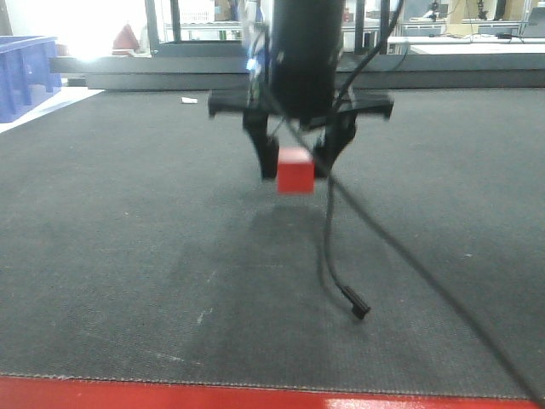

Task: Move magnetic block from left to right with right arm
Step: 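Close the right gripper on the red cube and lift it, then hold the red cube raised in the right gripper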

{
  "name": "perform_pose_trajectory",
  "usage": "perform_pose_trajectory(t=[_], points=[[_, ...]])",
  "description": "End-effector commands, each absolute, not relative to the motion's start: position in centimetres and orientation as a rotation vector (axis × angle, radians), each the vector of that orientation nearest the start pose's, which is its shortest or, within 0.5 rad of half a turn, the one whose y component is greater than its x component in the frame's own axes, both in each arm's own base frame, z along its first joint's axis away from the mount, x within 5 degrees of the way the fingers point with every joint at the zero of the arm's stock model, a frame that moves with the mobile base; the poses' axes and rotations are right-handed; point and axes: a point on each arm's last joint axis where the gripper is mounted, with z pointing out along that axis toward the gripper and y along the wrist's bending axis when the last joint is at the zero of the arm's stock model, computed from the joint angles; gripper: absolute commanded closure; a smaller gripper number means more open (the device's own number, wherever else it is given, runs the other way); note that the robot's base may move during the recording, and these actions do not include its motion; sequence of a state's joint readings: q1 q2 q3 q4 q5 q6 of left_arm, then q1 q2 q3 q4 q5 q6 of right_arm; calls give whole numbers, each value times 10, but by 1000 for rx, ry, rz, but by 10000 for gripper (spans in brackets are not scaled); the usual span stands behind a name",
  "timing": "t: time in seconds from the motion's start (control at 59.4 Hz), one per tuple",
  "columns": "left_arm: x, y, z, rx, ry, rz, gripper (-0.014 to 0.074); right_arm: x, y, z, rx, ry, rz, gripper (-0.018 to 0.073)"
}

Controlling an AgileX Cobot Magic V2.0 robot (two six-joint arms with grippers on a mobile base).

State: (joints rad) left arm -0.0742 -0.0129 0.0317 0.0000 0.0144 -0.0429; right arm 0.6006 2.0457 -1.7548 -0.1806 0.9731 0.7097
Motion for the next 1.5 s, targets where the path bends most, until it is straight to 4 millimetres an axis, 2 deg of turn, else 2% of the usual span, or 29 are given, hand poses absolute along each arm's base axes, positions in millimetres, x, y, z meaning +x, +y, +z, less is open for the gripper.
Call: perform_pose_trajectory(t=[0.0,0.185,0.303,0.471,0.69,0.842,0.976,1.111,1.296,1.481], points=[[55,-4,207,17,1424,-98,713,372,221,311,-41,2560,195,402],[55,-4,207,17,1424,-98,713,359,186,343,-130,2530,108,402],[55,-4,207,17,1424,-98,713,347,160,349,-156,2524,62,402],[55,-4,207,17,1424,-98,712,323,120,345,-151,2505,25,402],[55,-4,207,17,1424,-98,713,283,60,339,-52,2453,-18,403],[55,-4,207,17,1424,-98,713,253,31,333,13,2426,-24,403],[55,-4,207,17,1424,-98,713,223,17,327,9,2400,-41,403],[55,-4,207,17,1424,-98,713,191,14,326,11,2340,-18,403],[55,-4,207,17,1424,-98,713,141,11,331,27,2186,46,403],[55,-4,207,17,1424,-98,712,85,3,346,13,1975,59,403]])
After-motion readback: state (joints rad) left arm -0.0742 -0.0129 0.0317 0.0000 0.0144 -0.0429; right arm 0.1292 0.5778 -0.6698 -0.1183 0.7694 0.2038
